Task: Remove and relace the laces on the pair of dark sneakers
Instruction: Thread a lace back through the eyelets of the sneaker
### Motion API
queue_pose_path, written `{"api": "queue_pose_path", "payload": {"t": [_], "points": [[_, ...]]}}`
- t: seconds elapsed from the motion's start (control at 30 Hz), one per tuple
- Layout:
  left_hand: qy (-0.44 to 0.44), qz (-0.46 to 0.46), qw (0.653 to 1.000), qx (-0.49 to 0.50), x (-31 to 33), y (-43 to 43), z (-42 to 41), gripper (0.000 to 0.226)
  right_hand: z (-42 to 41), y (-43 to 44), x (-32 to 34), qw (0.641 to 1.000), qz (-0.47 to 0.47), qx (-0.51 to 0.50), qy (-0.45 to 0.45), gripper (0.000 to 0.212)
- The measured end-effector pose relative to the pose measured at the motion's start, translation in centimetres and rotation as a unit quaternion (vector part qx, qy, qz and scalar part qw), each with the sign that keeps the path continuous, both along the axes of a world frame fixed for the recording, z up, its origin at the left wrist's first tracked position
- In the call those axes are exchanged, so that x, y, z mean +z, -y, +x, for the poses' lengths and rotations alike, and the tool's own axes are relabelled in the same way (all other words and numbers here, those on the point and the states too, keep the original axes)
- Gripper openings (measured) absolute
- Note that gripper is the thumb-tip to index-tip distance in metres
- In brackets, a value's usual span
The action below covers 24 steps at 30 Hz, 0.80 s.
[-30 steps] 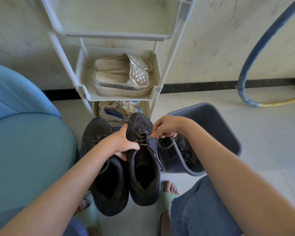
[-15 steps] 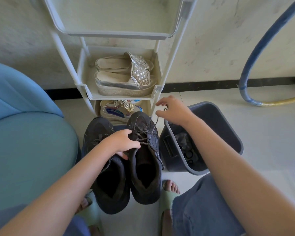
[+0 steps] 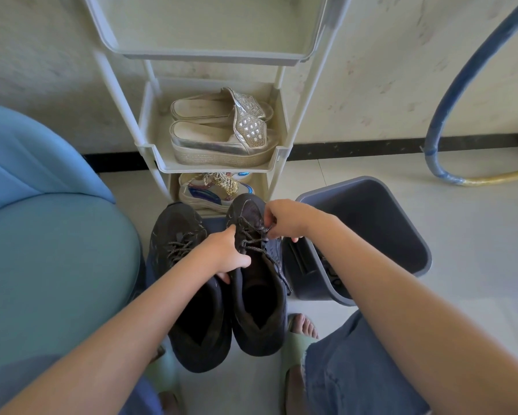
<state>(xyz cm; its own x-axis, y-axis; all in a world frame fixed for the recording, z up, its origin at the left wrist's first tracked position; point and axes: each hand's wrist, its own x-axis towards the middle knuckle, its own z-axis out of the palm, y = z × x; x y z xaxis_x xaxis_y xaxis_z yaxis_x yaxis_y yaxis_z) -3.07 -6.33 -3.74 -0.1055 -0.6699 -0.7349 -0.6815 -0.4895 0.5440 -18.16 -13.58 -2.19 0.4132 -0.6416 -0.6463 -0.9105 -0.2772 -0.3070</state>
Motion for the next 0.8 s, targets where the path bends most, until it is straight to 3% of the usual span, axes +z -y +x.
{"api": "queue_pose_path", "payload": {"t": [0.13, 0.37, 0.5, 0.6, 0.8], "points": [[0.003, 0.001, 1.000, -0.005, 0.3, -0.2, 0.0, 0.080, -0.5, 0.4, 1.3, 0.999, 0.005, -0.016, 0.030, 0.013], [0.019, 0.005, 1.000, 0.000, 0.0, -0.4, -0.3, 0.055, -3.1, 1.0, 2.7, 0.996, 0.043, -0.059, 0.044, 0.008], [0.002, 0.015, 1.000, 0.017, 0.3, -0.4, -0.3, 0.039, -2.6, 0.9, 1.3, 0.992, 0.024, -0.117, 0.047, 0.037], [-0.009, 0.009, 1.000, 0.027, 0.6, -0.6, -0.2, 0.033, -1.0, -0.1, 0.5, 0.994, 0.054, -0.096, 0.011, 0.052], [-0.008, -0.022, 0.999, 0.036, 0.7, -1.2, -0.2, 0.029, 0.8, -0.9, -1.0, 0.992, 0.068, -0.108, -0.001, 0.022]]}}
